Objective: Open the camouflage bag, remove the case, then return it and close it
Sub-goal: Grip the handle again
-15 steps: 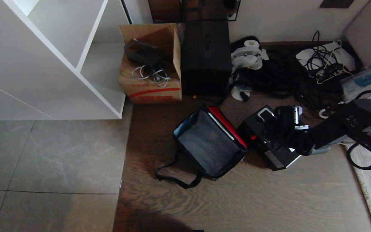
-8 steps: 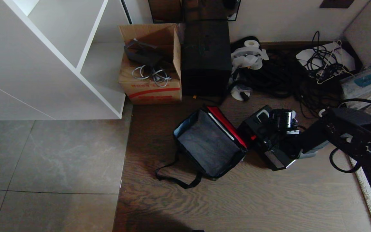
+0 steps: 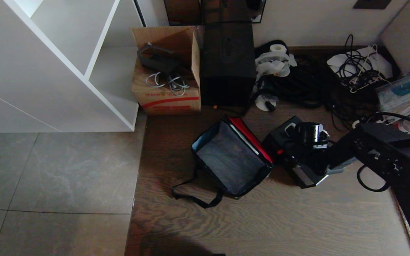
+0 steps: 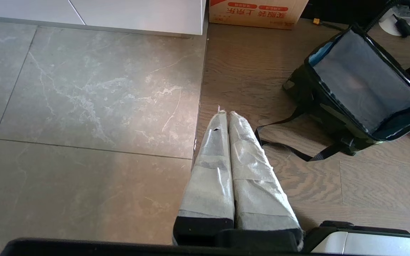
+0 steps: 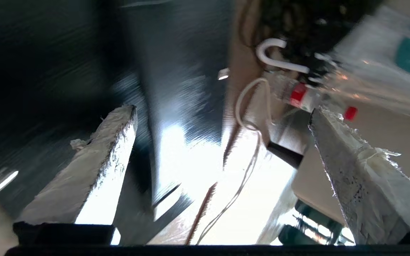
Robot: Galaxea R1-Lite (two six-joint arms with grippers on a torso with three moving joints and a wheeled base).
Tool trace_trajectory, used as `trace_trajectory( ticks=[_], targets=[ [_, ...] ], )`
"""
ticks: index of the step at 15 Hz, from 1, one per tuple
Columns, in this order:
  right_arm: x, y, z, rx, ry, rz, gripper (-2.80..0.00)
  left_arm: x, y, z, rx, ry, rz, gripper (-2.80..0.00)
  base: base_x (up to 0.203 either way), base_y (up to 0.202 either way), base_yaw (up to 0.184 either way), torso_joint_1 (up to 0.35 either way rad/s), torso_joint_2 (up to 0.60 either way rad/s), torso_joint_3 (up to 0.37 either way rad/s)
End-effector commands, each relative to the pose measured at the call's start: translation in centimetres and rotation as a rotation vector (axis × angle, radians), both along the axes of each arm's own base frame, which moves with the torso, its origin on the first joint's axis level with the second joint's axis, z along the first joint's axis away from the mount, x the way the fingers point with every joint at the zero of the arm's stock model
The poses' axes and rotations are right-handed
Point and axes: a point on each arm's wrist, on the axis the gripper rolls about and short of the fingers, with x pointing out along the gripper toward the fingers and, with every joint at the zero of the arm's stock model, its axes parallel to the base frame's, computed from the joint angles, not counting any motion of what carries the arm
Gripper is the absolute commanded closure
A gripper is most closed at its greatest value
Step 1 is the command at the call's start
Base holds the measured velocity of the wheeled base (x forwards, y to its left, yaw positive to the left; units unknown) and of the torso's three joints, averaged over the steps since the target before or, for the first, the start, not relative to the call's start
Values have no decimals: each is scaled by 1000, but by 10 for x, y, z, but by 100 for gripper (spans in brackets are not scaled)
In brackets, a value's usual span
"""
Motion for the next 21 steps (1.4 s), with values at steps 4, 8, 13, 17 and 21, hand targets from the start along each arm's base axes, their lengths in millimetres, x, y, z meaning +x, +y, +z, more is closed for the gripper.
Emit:
trace_trajectory(
  ticks=[4,8,13,17,21],
  targets=[
    [16,-28,15,-17,-83,-118,-280,1,0,-3,-2,10,1,0,0,0,0,0,0,0],
    [23,-53,13,-20,-75,-167,-280,1,0,-2,0,9,1,0,0,0,0,0,0,0],
    [29,-73,11,-29,-44,-234,-280,1,0,-3,0,10,1,0,0,0,0,0,0,0],
    [26,-77,7,-30,-9,-240,0,1,0,-3,-1,9,1,0,0,0,0,0,0,0],
    [25,-76,8,-20,-18,-242,0,1,0,-3,0,10,1,0,0,0,0,0,0,0]
  ],
)
